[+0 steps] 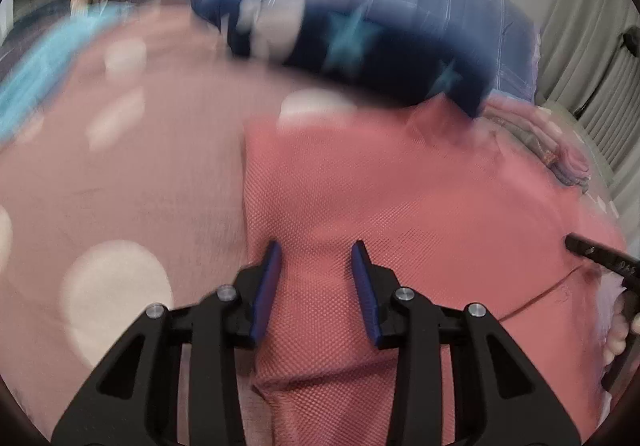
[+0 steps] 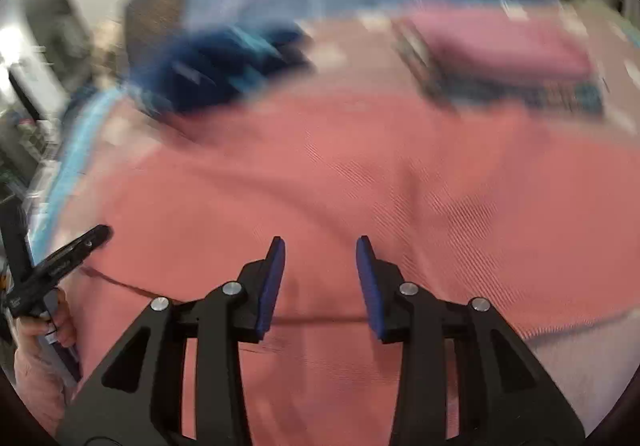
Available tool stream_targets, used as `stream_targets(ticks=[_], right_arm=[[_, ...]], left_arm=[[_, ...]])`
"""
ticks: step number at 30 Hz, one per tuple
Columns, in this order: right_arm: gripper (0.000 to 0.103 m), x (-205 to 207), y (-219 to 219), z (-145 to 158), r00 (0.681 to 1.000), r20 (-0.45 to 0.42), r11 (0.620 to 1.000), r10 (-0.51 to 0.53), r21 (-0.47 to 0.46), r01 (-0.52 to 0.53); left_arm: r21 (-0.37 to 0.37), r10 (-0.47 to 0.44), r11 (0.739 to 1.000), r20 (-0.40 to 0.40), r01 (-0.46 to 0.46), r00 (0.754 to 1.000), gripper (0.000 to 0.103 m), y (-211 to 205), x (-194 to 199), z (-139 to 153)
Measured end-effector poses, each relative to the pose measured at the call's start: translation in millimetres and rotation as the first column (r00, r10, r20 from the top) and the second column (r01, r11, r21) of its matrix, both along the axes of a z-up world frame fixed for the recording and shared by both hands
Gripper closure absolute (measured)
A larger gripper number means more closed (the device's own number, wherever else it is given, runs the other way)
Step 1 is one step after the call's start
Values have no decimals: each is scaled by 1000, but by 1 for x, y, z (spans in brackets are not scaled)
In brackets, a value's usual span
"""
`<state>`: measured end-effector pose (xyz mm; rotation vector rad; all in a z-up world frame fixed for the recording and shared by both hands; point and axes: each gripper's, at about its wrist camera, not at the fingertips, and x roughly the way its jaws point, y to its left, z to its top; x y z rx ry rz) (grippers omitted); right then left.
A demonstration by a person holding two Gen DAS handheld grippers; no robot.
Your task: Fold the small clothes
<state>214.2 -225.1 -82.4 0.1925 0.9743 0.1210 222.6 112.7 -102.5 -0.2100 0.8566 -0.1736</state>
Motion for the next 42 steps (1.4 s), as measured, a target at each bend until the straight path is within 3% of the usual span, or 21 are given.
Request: stream_targets(ticks=[2,5,8,11,13,15,18,19,21,23,28,30,31,33,35,36,38,40,42], right_arm=[[79,-11,-5,-4,998,58,1000,28,3,-28],[79,-22,-6,6,996,88,1000,18,-5,-17],[79,-37,-22,17,991,127,999,-34,23,32],[79,-59,-59,27,980,160,992,-118,53,111],[76,-77,-97,33,961,166,974,-221,80,210],[75,-93,-141,33,925,153,934,-348,141,328],[67,-129,-217,29,830,105,816,-549,286,503],[61,-143,-242,27,784,88,758,-614,342,555],[58,-163,-278,24,720,70,676,-691,415,608],[52,-171,-298,20,697,57,639,-715,457,619],[54,-159,-331,7,657,6,530,-754,597,603],[76,-147,-338,7,620,-16,491,-784,595,636],[92,-141,-339,9,615,-19,489,-788,587,645],[97,-125,-324,22,629,20,519,-777,586,622],[98,-105,-300,41,692,94,601,-716,588,542],[98,-88,-269,55,746,151,674,-648,570,470],[98,-64,-211,74,828,233,780,-511,531,331],[98,-41,-149,82,891,274,839,-362,513,183],[98,-25,-101,81,925,287,858,-247,508,71]], left_arm=[[-45,11,999,-4,-11,1000,64,8,-1,6],[-7,-14,1000,-1,14,1000,59,0,-2,5],[95,-62,994,-4,62,998,39,-21,-3,6],[252,-75,965,12,70,997,38,-46,-9,10],[242,-116,965,39,103,992,38,-53,-16,18],[181,-147,975,69,132,987,38,-61,-20,28],[191,-165,971,84,146,983,38,-79,-18,33],[197,-167,969,62,152,984,38,-83,-13,29],[197,-166,966,-24,168,986,37,-91,0,9],[205,-168,964,-22,169,986,34,-90,5,0],[213,-164,963,-19,165,986,33,-90,2,-1],[221,-162,962,-17,162,987,31,-91,-1,-1],[224,-160,962,-16,159,987,30,-92,-1,-1],[229,-153,961,-14,152,988,28,-92,-2,-1],[235,-150,961,-13,149,989,27,-93,-3,0],[235,-149,961,-13,148,989,27,-93,-3,0],[229,-150,962,-12,149,989,27,-92,-2,0],[218,-152,964,-10,150,988,26,-90,-3,0],[206,-153,967,-8,152,988,26,-88,-2,0]])
